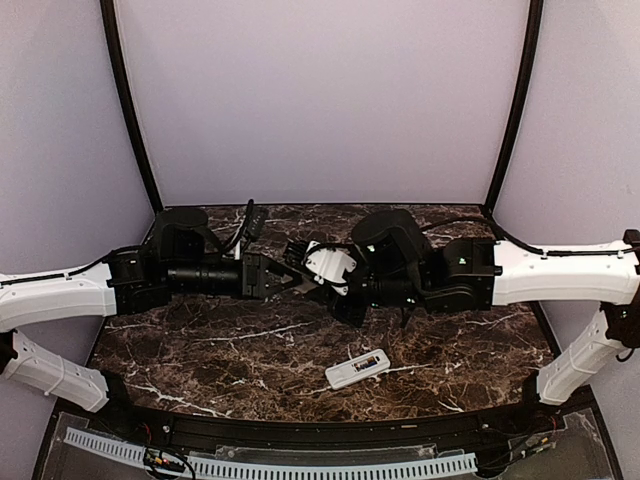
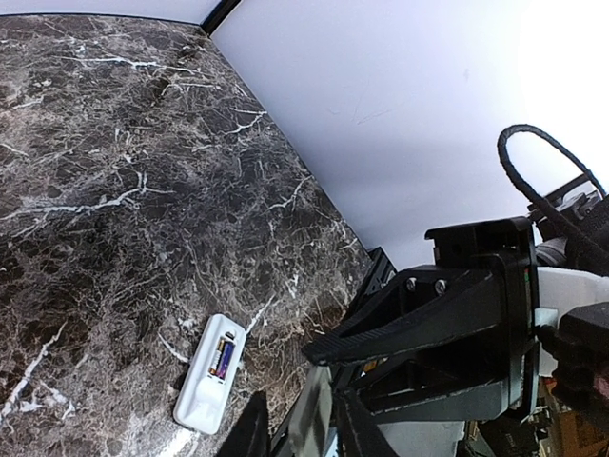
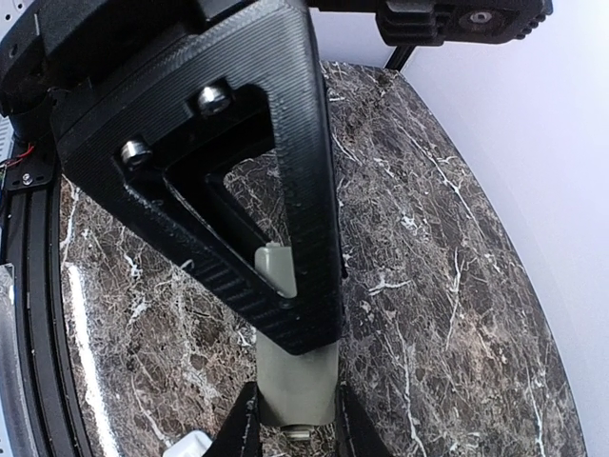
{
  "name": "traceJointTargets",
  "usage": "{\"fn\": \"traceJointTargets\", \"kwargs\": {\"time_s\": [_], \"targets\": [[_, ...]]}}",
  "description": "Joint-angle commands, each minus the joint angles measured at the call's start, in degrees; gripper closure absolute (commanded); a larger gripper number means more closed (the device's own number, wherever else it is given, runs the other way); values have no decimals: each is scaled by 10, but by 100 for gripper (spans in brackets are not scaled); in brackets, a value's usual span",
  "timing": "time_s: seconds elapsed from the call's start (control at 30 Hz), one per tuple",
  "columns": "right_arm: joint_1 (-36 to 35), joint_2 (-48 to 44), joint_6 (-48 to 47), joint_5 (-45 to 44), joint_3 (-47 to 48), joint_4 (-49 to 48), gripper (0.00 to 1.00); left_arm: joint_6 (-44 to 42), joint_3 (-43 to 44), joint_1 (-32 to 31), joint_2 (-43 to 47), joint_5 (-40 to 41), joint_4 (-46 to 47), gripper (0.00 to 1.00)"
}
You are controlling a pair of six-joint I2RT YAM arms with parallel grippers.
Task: Load the batteries into the remote control
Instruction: Pass from the right arm to the left, then pass from the left arm to the right
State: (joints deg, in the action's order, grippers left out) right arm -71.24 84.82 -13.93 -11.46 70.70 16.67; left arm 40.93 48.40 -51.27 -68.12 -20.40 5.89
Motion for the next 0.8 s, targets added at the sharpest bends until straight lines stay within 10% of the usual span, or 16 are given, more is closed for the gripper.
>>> {"fn": "traceJointTargets", "kwargs": {"time_s": [0.0,0.27,0.47,0.6,0.77], "targets": [[-6,14,-10,-6,23,-23,86,10,-3,2,4,-20,21,81],[-7,18,-6,3,44,-17,81,11,-3,2,11,-22,31,100],[-7,-7,30,-2,38,-3,45,-18,-1,2,44,1,25,100],[2,-54,116,72,24,-16,20,-56,5,2,65,14,27,100],[63,-101,328,233,-40,-152,20,-79,11,-4,74,11,83,100]]}}
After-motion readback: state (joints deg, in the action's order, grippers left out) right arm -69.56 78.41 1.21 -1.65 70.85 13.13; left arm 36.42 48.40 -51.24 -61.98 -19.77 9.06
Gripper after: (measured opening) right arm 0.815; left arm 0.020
